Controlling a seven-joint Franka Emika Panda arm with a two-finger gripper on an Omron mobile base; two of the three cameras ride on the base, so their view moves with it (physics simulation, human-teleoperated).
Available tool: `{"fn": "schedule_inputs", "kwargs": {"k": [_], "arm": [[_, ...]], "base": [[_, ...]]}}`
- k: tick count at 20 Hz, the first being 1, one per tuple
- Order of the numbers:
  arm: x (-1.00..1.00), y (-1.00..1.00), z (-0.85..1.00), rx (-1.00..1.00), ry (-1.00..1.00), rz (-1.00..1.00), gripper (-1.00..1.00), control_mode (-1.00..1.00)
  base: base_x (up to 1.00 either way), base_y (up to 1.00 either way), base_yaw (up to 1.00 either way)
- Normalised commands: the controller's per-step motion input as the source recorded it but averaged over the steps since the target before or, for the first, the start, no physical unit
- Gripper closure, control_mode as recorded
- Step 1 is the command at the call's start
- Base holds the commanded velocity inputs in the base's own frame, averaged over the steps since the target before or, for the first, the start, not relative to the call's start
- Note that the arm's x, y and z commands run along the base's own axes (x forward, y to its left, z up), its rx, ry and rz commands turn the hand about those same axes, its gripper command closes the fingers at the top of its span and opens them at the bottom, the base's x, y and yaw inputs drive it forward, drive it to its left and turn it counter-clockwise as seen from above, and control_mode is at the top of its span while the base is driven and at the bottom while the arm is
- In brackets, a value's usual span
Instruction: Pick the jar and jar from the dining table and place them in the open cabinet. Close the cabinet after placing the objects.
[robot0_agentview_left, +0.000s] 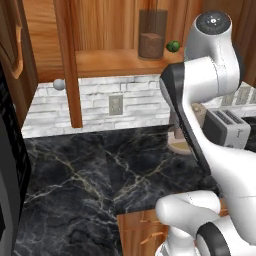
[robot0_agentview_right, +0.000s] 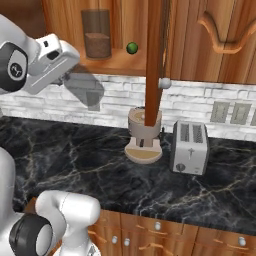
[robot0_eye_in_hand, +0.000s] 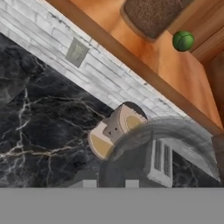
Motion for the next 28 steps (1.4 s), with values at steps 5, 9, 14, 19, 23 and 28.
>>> {"fn": "schedule_inputs", "kwargs": {"k": [5,9,14,19,23,28], "arm": [[0.13,-0.01,0.47,-0.06,0.00,0.06,1.00,-1.00],[0.28,0.00,0.38,-0.05,0.00,0.06,1.00,-1.00],[0.28,0.00,0.16,-0.06,-0.01,0.07,1.00,-1.00],[0.27,-0.01,0.02,-0.03,0.00,0.04,1.00,-1.00],[0.35,-0.03,0.04,-0.02,0.00,0.03,1.00,-1.00],[0.37,-0.03,0.04,-0.03,0.00,0.03,1.00,-1.00]], "base": [[0.00,0.00,0.00],[0.00,0.00,0.00],[0.00,0.00,0.00],[0.00,0.00,0.00],[0.00,0.00,0.00],[0.00,0.00,0.00]]}}
